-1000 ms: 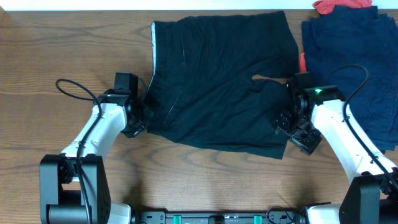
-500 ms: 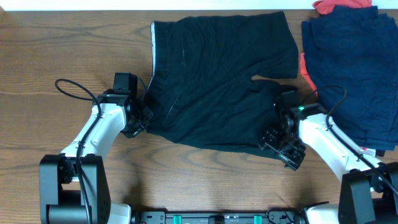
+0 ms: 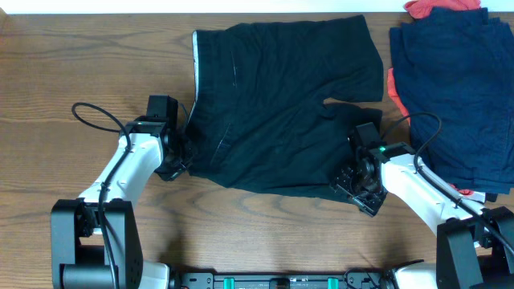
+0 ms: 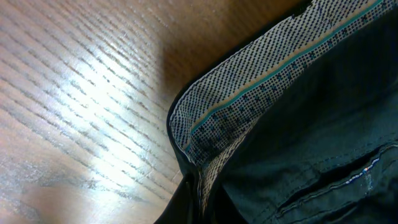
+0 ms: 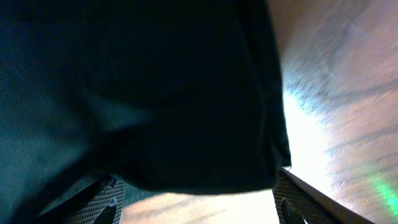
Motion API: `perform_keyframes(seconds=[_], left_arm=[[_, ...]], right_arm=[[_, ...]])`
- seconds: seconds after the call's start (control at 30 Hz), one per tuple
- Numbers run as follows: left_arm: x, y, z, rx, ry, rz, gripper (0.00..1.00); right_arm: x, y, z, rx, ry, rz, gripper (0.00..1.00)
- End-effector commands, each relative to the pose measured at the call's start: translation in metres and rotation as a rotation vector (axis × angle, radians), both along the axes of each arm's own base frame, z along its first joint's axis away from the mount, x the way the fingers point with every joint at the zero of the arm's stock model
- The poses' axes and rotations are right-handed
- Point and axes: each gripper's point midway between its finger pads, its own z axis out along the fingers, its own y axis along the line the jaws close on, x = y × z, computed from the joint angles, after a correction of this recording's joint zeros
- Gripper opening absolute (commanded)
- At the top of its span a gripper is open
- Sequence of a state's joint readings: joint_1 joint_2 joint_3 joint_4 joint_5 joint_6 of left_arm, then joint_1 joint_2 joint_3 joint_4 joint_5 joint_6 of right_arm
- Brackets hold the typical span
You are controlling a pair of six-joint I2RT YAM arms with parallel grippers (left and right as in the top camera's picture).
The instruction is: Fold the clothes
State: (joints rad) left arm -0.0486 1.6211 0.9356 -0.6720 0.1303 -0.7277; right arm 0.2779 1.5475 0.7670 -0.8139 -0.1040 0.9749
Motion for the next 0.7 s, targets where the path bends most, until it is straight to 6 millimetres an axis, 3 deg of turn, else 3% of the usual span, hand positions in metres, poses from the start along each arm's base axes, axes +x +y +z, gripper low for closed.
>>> perform_keyframes(seconds=[0.0, 0.07, 0.2, 0.33, 0.5, 0.67], left_arm=[[0.003, 0.003, 0.007, 0.015, -0.018, -0.008, 0.06], [0.002, 0.003, 0.007, 0.015, -0.015, -0.008, 0.06], [0.001, 0.003, 0.007, 0.015, -0.009, -0.008, 0.06], [0.001, 0.003, 0.007, 0.015, -0.007, -0.008, 0.06], [0.003, 0.006, 0.012, 0.020, -0.031, -0.031, 0.06], [0.011, 0.023, 0.052, 0.029, -0.172, -0.006, 0.06]], right_arm=[[0.007, -0.015, -0.002, -0.101, -0.041, -0.023, 0.74], [0.010, -0.018, -0.003, -0.123, -0.057, -0.035, 0.70], [0.010, -0.020, -0.007, -0.128, -0.066, -0.037, 0.51], [0.004, -0.021, -0.012, -0.131, -0.052, -0.036, 0.03], [0.003, -0.020, -0.011, -0.121, -0.047, -0.031, 0.01], [0.011, -0.024, 0.009, -0.107, -0.077, 0.012, 0.01]])
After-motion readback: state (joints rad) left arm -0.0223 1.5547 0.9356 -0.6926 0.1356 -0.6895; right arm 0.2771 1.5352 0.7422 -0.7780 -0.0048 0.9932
